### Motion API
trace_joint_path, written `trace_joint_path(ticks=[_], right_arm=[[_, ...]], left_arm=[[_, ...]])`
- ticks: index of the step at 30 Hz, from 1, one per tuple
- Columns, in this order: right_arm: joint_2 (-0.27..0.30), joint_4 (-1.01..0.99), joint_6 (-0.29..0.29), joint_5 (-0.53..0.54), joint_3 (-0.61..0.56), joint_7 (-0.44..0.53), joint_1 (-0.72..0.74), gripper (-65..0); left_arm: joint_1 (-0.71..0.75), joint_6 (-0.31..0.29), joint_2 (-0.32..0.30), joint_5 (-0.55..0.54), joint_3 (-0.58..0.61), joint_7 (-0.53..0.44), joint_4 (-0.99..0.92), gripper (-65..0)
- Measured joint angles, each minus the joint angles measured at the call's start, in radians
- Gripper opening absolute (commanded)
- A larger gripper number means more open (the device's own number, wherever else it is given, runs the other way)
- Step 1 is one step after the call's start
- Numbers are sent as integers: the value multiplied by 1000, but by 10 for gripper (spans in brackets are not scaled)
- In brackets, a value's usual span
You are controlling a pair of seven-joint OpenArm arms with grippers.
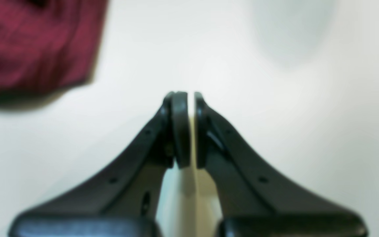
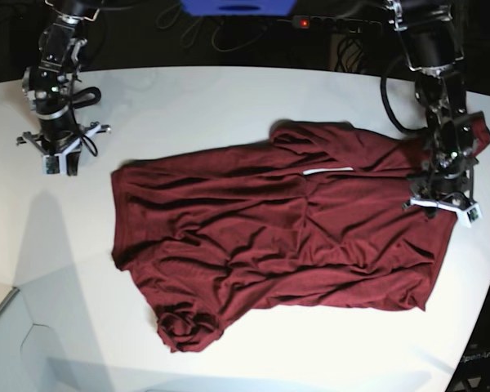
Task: Layout the t-shirt on the table in an organized manner, then fold the t-shirt properly
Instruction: 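Grasp the shirt edge with the right gripper while left holds its corner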
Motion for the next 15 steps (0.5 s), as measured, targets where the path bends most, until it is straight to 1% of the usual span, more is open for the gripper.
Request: trace_joint_path(ticks=[2,4,5,7,10,11,12,13,15], right_arm=[[-5,30,0,0,-4,1,-3,-631],[-36,67,-1,0,-31,1,-6,-626],[-51,82,-2,-3,-60,-5,-8,-610],[-69,114,0,-5,-130,-1,-11,-544],[-89,148,2,3,-204,8,-20,-401],[-86,153,2,0,-221,-6,-26,-357],[-86,152,2,3,-233,-41,-31,-322],[-86,149,3,-1,-239,-94,-31,-300],[-84,119,3,-6,-238,-154,-14,-297]], left_arm=[[15,0,-2,3,0,0,21,-411],[18,1,-10,3,-3,-16,37,-411],[15,1,-11,4,-3,-18,39,-411],[11,0,-9,3,-3,-17,39,-411],[15,1,-8,3,-3,-16,38,-411],[15,1,-8,3,-3,-16,38,-411],[14,1,-8,3,-3,-16,38,-411],[14,1,-8,3,-3,-16,38,-411],[11,0,-8,3,-3,-16,37,-411]])
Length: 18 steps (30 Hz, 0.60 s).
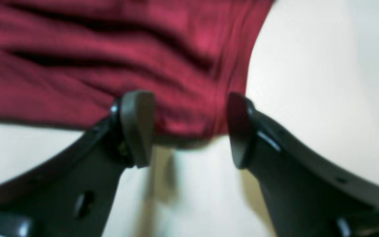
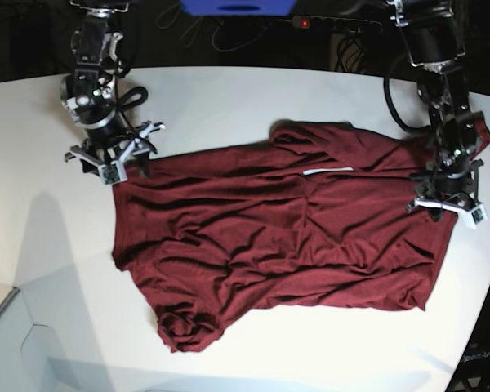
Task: Layout the t-shirt on the table in an organized manner, then fold the t-shirt properly
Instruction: 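Grasp the shirt edge with the right gripper while left holds its corner, then pull the shirt with both grippers to spread it wider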
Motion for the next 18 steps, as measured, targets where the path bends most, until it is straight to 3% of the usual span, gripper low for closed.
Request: trace_joint_path(ticks=[3,10,18], right_arm=[[6,-45,-3,9,0,-33,38,-309],[45,-84,-3,34,-2,6,35,-364],[81,-80,0,44,151,17,-1,-363]], left_arm=[[0,0,0,0,0,0,-4,-411],[-5,0,-1,-1,0,0,-6,-409],[-5,0,-2,0,1,0,-6,-409]])
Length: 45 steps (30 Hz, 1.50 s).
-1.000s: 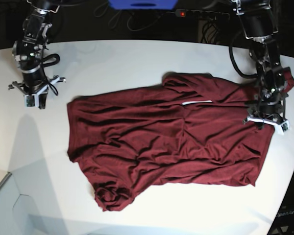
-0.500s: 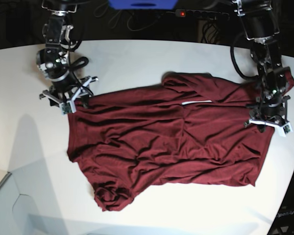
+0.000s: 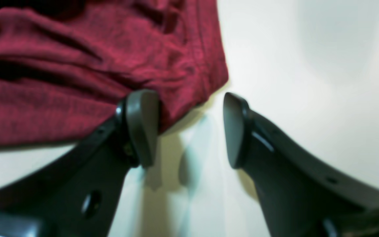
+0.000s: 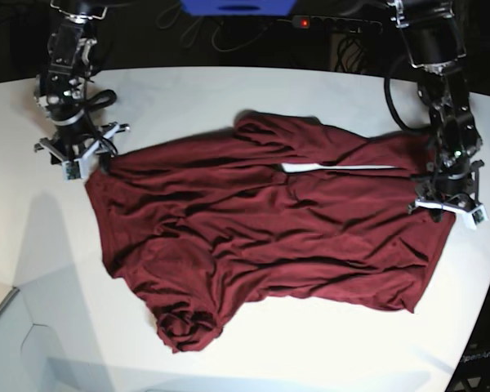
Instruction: Layout the t-shirt on the table in an organized manner, then fold the t-shirt properly
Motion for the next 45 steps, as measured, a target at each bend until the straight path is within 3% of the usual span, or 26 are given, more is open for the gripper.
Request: trace_joint_path(ticks=[6,14,19,25,31,36,38,42,45], right_arm=[[-6,66,-1,-24,75,-43,-38,-363],[-87,250,-3,-31,70,-53,-30,-363],[-108,322,-4,-34,-62,-68,-48,-363],[-111,348,0,-31,-242,-66,-131,-363],[-106,332,0,-37,-273,-67,-141,-363],[-100,329,-2,-40,-267,-69,-145,-363],[-101,329,-2,-40,-268,-67,-143,-363],[-101,329,-2,-41,-268,-67,-145,-363],[-101,329,-1,-40,-254,-67,-144,-363]], left_arm=[[-18,5,21,7,2,7,0,-409],[-116,4,65,8,75,-6,1,-409],[-112,2,87,8,135,-13,-51,-409],[-167,8,83,8,127,-1,-208,-409],[-316,3,88,5,129,-23,-236,-409],[-448,8,83,12,128,-12,-460,-408],[-513,11,79,9,128,-56,-586,-408],[-607,11,76,11,129,-237,-771,-408],[-623,8,64,11,129,-270,-821,-408]])
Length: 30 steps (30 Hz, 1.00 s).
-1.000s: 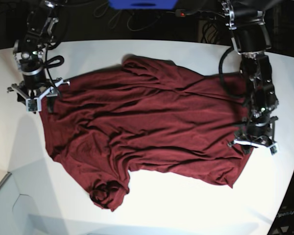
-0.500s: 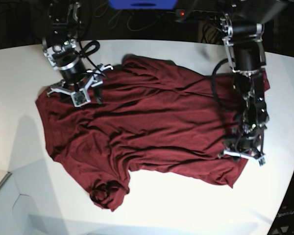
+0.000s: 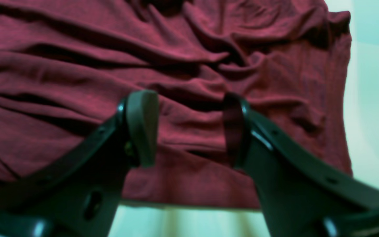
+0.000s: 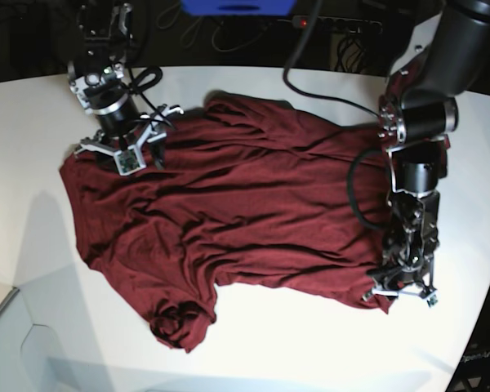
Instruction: Layout the t-shirt on the table in an organized manner, then fold the t-shirt properly
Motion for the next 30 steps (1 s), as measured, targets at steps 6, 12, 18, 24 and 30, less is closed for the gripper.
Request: trace_joint_path(ticks=[6,12,18,24,30], right_arm=[[0,0,-1,0,23,0,1,-363],[0,-18,0,0,23,-5,10,-363],[1,-18,-1,0,23,-1,14,-363],[1,-18,-2,0,23,2,6,-363],[1,-18,-1,-1,23,-3,-10,-363]], left_arm=[[5,3,-33,0,0,-5,-13,-408],[11,3,-31,0,0,-5,-14,-408],[14,3,-21,1,29,-98,-101,-408],[18,3,-12,-4,220,-252,-207,-408],[18,3,-13,-4,243,-284,-223,-459]])
